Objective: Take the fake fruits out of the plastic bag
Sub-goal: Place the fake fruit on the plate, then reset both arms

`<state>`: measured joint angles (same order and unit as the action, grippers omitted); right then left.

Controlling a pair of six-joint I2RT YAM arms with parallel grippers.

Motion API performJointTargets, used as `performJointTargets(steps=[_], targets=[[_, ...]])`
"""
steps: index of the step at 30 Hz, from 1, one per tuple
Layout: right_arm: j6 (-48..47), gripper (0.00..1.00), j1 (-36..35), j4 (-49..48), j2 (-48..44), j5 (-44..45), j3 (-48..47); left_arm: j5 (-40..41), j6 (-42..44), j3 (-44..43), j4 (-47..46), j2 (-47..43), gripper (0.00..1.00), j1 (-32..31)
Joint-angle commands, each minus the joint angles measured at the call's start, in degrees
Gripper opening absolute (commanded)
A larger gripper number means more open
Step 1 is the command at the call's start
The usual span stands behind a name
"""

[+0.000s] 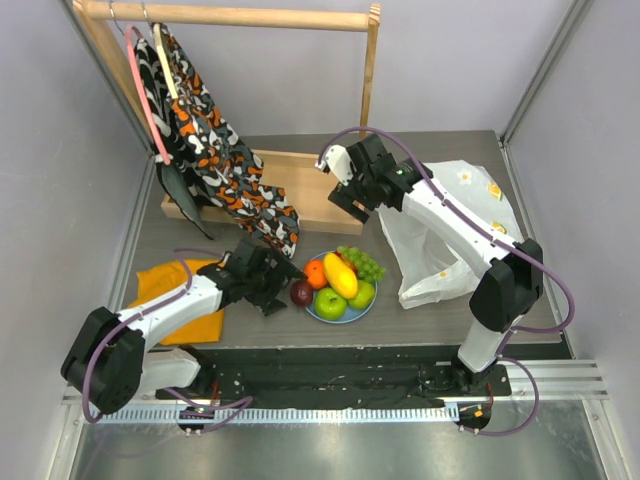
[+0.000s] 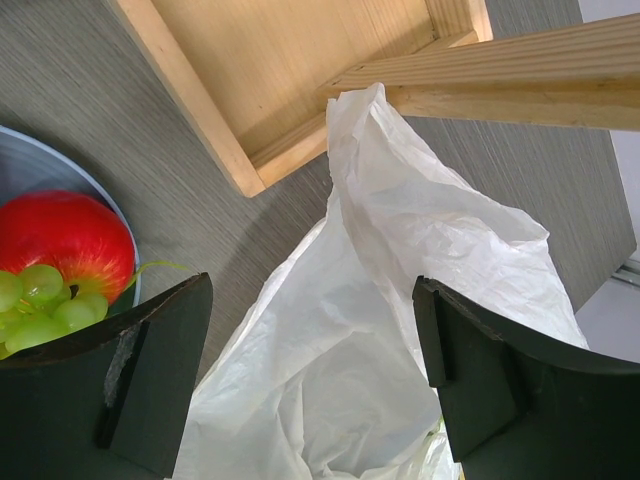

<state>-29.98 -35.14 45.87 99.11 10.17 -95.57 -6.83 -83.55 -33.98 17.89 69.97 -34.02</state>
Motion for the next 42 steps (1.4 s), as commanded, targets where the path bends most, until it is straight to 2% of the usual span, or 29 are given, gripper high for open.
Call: performJointTargets(steps=[1, 6, 7, 9, 10, 12, 13, 15, 17, 20, 21, 24, 25, 27, 29, 30, 32, 33, 34, 35, 36, 37, 40, 42], targets=[[0.5, 0.89, 0.3, -1.6, -0.5, -0.2, -1.5, 2.5, 3.6, -4.7, 3.5, -1.6, 1.00, 0.3], [4.2, 0.93, 1.9, -1.7, -1.3, 1.3, -4.7, 8.3, 15.6, -11.5, 13.0, -5.3, 1.00, 3.7], [5.2, 0.94, 3.3, -1.7, -1.5, 1.6, -5.6, 9.0, 22.1, -12.8, 15.4, -6.6, 1.00, 3.8], [7.5, 0.98, 5.6, -1.5, -2.2, 1.8, -7.3, 10.7, 26.6, -15.1, 17.5, -7.7, 1.00, 3.7], [10.3, 1.00, 6.8, -1.2, -2.5, 1.3, -7.6, 11.6, 31.7, -17.5, 19.2, -9.2, 1.00, 3.6], [12.5, 1.00, 11.3, 1.8, -3.0, -0.3, -7.7, 12.5, 38.1, -18.9, 18.3, -11.2, 1.00, 3.7], [13.7, 1.00, 13.1, 3.4, -3.2, -3.4, -7.8, 12.3, 44.7, -20.8, 17.1, -11.8, 1.00, 3.7], [13.9, 1.00, 17.5, 6.9, -4.9, -6.6, -5.3, 8.2, 52.0, -22.5, 15.2, -13.5, 1.00, 3.7], [12.2, 1.00, 19.6, 7.1, -8.1, -5.9, 0.3, 3.2, 59.4, -23.8, 12.1, -15.1, 1.00, 3.8], [12.7, 1.00, 27.6, 5.4, -9.6, -5.9, 5.0, -11.2, 65.7, -25.2, 9.0, -16.5, 1.00, 5.4], [13.4, 1.00, 33.1, 5.1, -9.0, -6.3, 4.9, -13.5, 66.7, -25.4, 8.7, -16.7, 1.00, 6.3], [16.8, 0.99, 44.7, 5.4, -4.2, -9.3, -0.2, -11.5, 70.0, -27.8, 9.5, -17.2, 1.00, 9.8], [17.8, 0.98, 46.8, 6.2, -3.1, -11.8, -5.5, -10.8, 71.5, -28.5, 10.2, -17.2, 1.00, 11.0], [18.6, 0.98, 49.2, 8.7, -2.6, -21.7, -9.9, -10.7, 75.8, -30.6, 10.8, -17.7, 1.00, 12.0], [15.8, 0.99, 48.8, 10.9, -6.4, -31.7, -12.0, -12.2, 77.7, -31.5, 10.9, -18.2, 1.00, 14.1], [12.6, 1.00, 48.1, 11.9, -8.1, -41.5, -11.7, -12.3, 78.3, -32.2, 11.2, -18.5, 1.00, 14.7], [10.8, 1.00, 44.7, 11.7, -13.3, -46.5, -6.9, -12.4, 81.8, -33.0, 13.4, -18.8, 1.00, 15.4], [10.3, 1.00, 43.3, 10.7, -19.7, -47.3, -4.2, -12.6, 83.4, -33.4, 14.4, -19.0, 1.00, 15.5], [11.7, 1.00, 41.2, 8.7, -23.1, -44.6, -1.0, -12.6, 87.4, -33.9, 16.5, -19.4, 1.00, 15.7], [13.8, 1.00, 36.8, 1.7, -26.7, -39.3, 7.3, -12.2, 89.6, -33.9, 17.5, -19.9, 1.00, 15.8], [16.1, 1.00, 35.0, -2.3, -34.2, -33.5, 11.6, -11.6, 91.5, -33.5, 18.1, -20.3, 1.00, 16.0], [19.6, 1.00, 32.1, -8.2, -37.0, -22.2, 18.6, -10.9, 94.3, -32.7, 18.4, -21.4, 1.00, 16.3], [20.7, 1.00, 30.9, -13.2, -44.9, -14.9, 25.8, -5.0, 96.0, -31.5, 16.9, -22.6, 1.00, 16.4], [22.2, 1.00, 30.9, -13.1, -46.0, -14.3, 26.1, -1.7, 95.9, -30.9, 16.3, -22.9, 1.00, 16.5]])
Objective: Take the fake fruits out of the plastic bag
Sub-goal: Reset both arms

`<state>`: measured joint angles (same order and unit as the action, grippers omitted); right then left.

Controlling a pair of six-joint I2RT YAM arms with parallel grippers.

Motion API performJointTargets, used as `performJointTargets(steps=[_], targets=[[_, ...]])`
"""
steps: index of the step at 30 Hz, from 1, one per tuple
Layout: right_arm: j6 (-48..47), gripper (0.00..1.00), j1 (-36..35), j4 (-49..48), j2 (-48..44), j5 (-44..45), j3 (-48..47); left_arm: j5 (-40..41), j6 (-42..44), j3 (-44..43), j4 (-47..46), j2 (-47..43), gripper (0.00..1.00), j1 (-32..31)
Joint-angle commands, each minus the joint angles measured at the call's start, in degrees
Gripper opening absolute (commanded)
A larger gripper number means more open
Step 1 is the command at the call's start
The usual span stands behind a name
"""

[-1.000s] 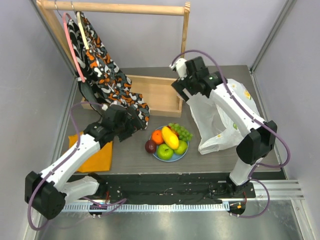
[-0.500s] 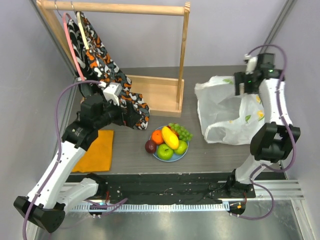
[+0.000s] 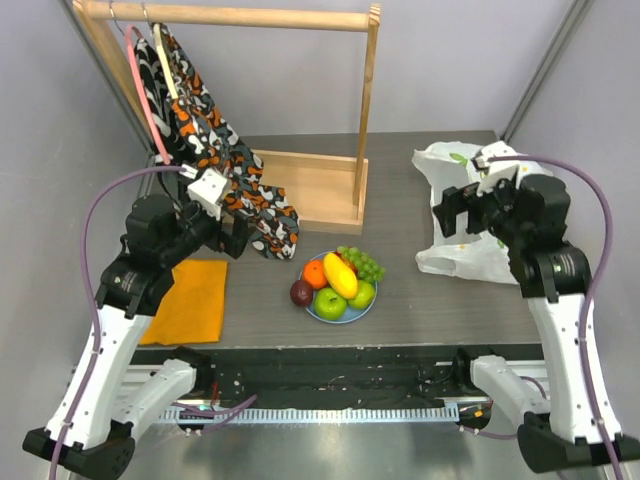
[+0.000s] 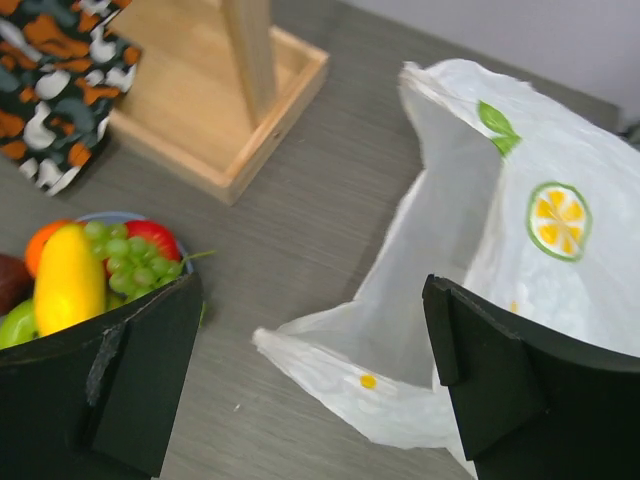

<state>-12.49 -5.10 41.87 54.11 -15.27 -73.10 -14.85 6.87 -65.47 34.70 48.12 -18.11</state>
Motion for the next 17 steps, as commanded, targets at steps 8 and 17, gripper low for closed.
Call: performJointTargets(steps=[8, 17], targets=[[7.2, 1.00, 0.7, 1.5, 5.7, 15.0, -3.0, 8.8, 2.6, 3.2, -3.3, -1.4, 1.00, 3.6], [7.7, 1.00, 0.7, 0.1, 8.2, 8.6, -2.8, 3.5, 1.0, 3.8, -5.9, -1.9, 1.00, 6.0]])
